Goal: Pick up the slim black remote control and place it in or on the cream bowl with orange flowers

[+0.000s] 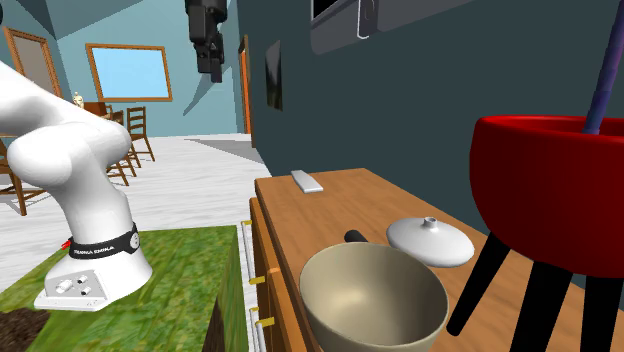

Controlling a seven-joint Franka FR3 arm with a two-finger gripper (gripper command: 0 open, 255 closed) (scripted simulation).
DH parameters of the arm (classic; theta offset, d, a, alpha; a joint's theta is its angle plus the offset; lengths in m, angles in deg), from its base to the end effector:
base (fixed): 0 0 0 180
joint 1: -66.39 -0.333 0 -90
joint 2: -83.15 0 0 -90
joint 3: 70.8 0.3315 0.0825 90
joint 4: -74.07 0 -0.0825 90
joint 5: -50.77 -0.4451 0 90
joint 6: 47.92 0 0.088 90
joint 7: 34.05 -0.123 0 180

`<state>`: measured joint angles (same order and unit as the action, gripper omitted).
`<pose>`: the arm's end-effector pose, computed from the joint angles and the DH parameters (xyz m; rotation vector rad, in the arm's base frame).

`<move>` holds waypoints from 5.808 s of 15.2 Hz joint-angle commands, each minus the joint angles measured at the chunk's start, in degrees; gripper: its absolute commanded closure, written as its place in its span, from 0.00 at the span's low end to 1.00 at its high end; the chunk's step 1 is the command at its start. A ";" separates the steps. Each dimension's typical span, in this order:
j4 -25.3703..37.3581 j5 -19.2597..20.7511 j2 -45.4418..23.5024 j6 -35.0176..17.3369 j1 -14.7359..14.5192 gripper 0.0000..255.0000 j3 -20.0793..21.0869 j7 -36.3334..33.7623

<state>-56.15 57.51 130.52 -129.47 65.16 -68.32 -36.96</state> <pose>0.3285 0.0104 0.6316 2.9920 -0.0244 -0.0230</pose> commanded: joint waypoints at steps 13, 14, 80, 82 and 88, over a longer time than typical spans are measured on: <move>0.20 -2.67 -20.00 -20.09 7.99 0.00 0.58 -20.18; 0.64 -2.79 -21.83 -21.54 8.59 0.00 0.50 -21.73; 25.47 -9.79 -62.05 -39.58 19.90 1.00 -7.86 -51.49; 26.31 -9.70 -61.51 -38.21 19.89 1.00 -7.89 -51.57; 29.15 -9.47 -60.14 -34.00 19.87 1.00 -7.95 -51.79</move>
<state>-27.74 48.01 70.22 -164.38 85.03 -76.26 -88.70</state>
